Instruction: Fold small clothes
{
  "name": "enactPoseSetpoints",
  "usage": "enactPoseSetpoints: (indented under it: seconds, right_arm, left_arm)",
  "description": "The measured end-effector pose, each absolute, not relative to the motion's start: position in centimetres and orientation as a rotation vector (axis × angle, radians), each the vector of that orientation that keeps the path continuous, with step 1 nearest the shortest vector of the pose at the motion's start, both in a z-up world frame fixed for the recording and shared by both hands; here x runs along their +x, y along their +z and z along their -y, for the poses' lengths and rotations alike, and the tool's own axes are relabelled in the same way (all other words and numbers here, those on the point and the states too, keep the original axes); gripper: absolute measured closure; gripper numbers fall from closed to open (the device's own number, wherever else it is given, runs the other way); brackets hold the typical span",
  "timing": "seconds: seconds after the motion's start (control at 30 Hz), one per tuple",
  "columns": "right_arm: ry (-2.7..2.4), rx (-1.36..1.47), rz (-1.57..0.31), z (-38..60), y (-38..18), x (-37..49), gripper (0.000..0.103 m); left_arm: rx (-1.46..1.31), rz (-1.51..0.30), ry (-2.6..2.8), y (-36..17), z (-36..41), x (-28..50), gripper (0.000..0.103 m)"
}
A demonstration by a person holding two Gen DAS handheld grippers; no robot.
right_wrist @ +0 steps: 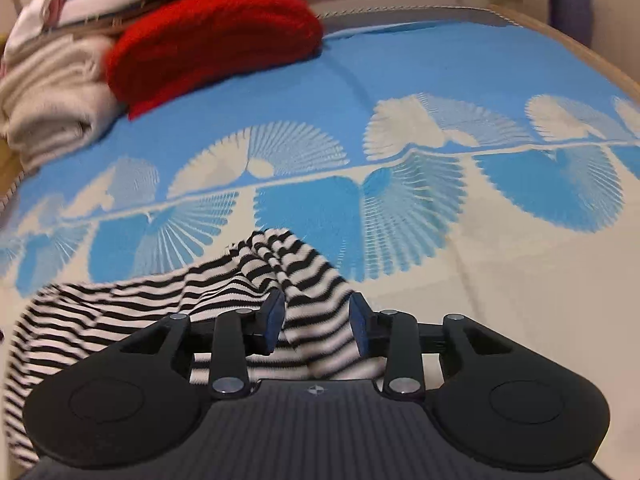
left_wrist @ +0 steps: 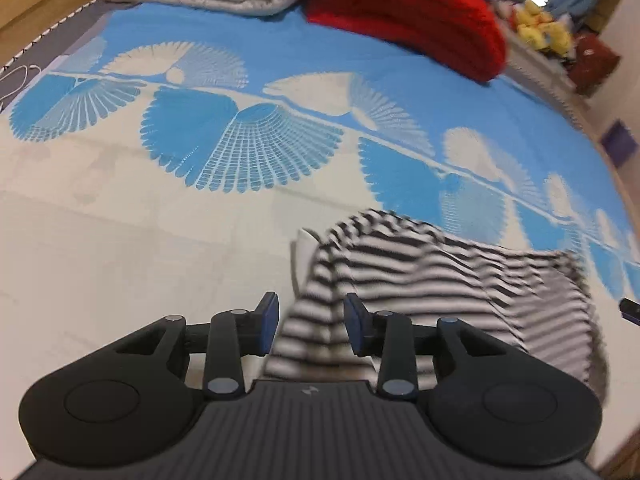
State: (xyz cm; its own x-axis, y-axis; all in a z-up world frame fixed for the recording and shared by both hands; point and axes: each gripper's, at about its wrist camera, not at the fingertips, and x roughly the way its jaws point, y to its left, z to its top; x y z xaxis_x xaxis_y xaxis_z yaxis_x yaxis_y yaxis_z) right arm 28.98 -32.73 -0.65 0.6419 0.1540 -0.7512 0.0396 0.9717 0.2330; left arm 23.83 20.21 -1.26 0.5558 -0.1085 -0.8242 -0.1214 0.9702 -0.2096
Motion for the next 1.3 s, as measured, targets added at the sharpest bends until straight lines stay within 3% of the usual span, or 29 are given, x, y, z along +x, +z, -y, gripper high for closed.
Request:
enactPoseSetpoints:
  seconds: [0.13,0.3,0.5,0.57,0.6,0.63,0.67,0.73,0.8,0.9,0.97,1.03,1.17,1.3]
  right_arm:
    - [0.081,0.297,-0.871,35.1,0.9,24.2,0.054]
    - [0.016,0.348,-0.976,36.9,-2.9,19.5,0.053]
    - [-0.035,0.318,-1.096,37.1,-6.0,18.8,0.054]
    - [-0.031,0.313,-1.128,37.1,-6.7,18.9,0.056]
    - [-0.019,0.323,-1.136,37.1,-6.8,18.9,0.060]
    - [-0.011,0.329,-1.130,37.1,-6.7,18.8,0.075]
    - [-0.002,0.338,-1.117,37.2,-6.5,18.7,0.096]
    - [0.007,0.368,-1.071,37.5,-5.6,18.5,0.098]
    - [0.011,0.463,-0.938,39.0,-3.2,17.5,0.099]
    - [0.024,0.490,-0.857,40.0,-1.5,16.4,0.099]
    - [-0.023,0.400,-0.991,39.5,-3.5,16.8,0.099]
    - [-0.046,0.355,-1.136,39.1,-5.9,17.3,0.099]
    - [-0.047,0.258,-1.207,37.8,-7.0,17.6,0.099]
    - [-0.030,0.267,-1.131,37.7,-5.4,17.4,0.096]
  left_arm:
    - [-0.266,-0.988,-0.020,-1.4,-20.8,19.0,0.047]
    - [-0.309,-1.194,0.033,-6.9,-21.6,16.7,0.047]
    - [-0.279,-1.244,0.009,-8.3,-21.3,16.8,0.049]
    - [-0.285,-1.257,-0.007,-8.8,-21.4,17.0,0.059]
    - [-0.280,-1.252,-0.023,-8.9,-21.3,17.0,0.091]
    - [-0.274,-1.233,-0.036,-8.7,-21.3,16.9,0.101]
    - [-0.263,-1.179,-0.027,-8.0,-21.3,16.7,0.101]
    - [-0.279,-0.962,0.060,-4.8,-22.4,15.7,0.102]
    - [-0.275,-0.855,0.050,-2.8,-22.7,14.8,0.102]
    - [-0.175,-1.058,0.094,-5.6,-22.4,15.0,0.101]
    - [-0.185,-1.215,0.101,-8.1,-22.6,15.5,0.101]
    - [-0.044,-1.250,0.178,-8.7,-21.9,15.8,0.103]
    - [-0.094,-1.153,0.169,-6.8,-22.2,15.8,0.101]
    - [-0.131,-0.980,-0.009,-4.1,-20.0,15.8,0.082]
